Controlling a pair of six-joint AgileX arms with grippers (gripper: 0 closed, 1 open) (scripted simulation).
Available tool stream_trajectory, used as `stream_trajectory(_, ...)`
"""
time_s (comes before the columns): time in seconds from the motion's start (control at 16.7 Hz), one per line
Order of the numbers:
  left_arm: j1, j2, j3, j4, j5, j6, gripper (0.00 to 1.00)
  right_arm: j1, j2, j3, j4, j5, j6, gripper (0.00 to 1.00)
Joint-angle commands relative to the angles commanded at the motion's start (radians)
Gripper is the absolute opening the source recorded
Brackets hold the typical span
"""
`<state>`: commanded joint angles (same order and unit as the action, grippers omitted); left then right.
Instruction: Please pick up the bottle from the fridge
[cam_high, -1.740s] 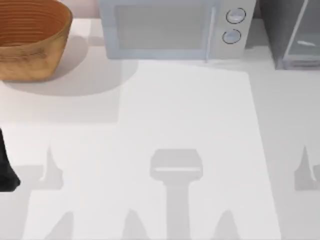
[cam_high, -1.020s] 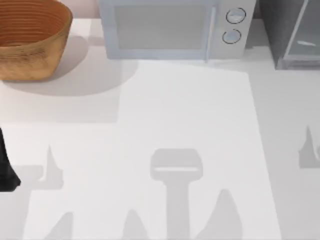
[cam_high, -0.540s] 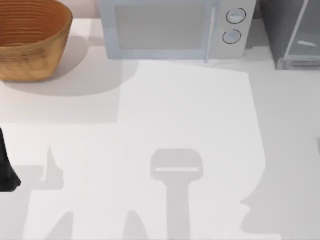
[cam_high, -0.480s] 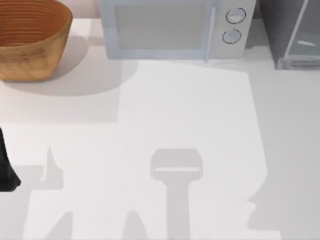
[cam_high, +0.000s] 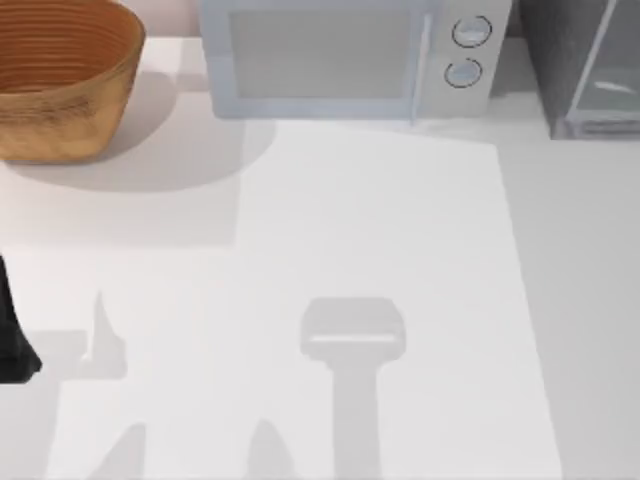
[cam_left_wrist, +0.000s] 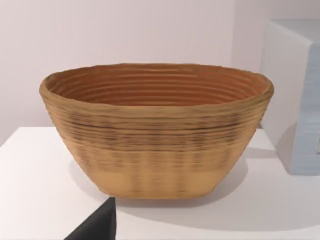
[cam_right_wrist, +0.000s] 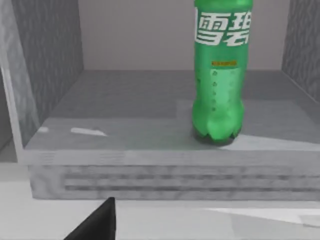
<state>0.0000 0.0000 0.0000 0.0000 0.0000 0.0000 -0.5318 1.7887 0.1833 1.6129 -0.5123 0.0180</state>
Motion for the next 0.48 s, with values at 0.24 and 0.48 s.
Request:
stream_trajectory(0.24, 0.0, 0.0, 0.0, 0.0, 0.0, 0.0, 1.0, -0.002, 0.005, 0.001, 0.005, -0.002, 0.0, 1.0)
stream_trajectory(0.48, 0.0, 0.0, 0.0, 0.0, 0.0, 0.0, 1.0, 0.014, 0.028, 0.035, -0.017, 0.012, -0.003, 1.0)
